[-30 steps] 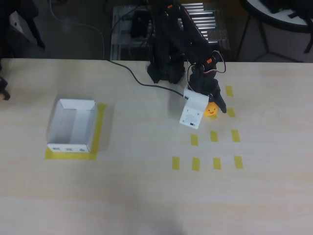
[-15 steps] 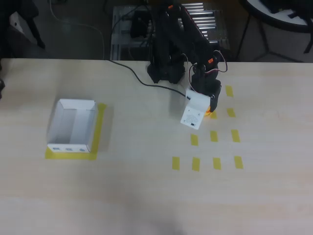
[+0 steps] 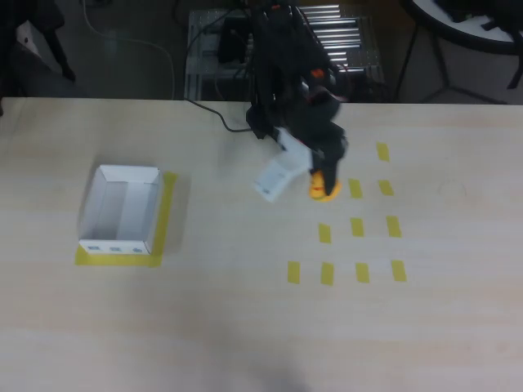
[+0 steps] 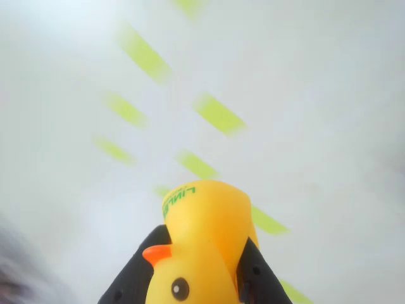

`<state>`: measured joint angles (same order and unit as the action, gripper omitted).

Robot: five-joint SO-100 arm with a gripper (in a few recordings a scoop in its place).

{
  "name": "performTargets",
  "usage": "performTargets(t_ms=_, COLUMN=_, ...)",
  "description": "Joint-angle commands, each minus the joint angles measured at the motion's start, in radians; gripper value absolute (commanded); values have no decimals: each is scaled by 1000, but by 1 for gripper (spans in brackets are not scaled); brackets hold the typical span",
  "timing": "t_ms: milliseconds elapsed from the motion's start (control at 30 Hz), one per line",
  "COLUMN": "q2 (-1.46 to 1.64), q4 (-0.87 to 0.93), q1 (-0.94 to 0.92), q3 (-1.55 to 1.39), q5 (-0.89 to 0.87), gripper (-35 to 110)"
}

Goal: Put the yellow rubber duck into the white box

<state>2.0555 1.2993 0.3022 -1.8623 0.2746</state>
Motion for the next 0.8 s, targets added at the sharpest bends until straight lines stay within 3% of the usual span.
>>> performTargets(t_ms=0, q2=244, q4=-15, q1=-391, q3=153, q5=80, gripper=0)
performTargets(t_ms=167, q2=342, q4=-227, q1=-785, q3=38, q5=78, gripper=0)
performTargets(t_ms=333, q2=331, q4=-434, q1=-1031, q3=-103, q5=75, gripper=0)
performTargets(t_ms=767, q2=-104, q4=-532, q1=-1220, q3=-35, q5=218, gripper=0)
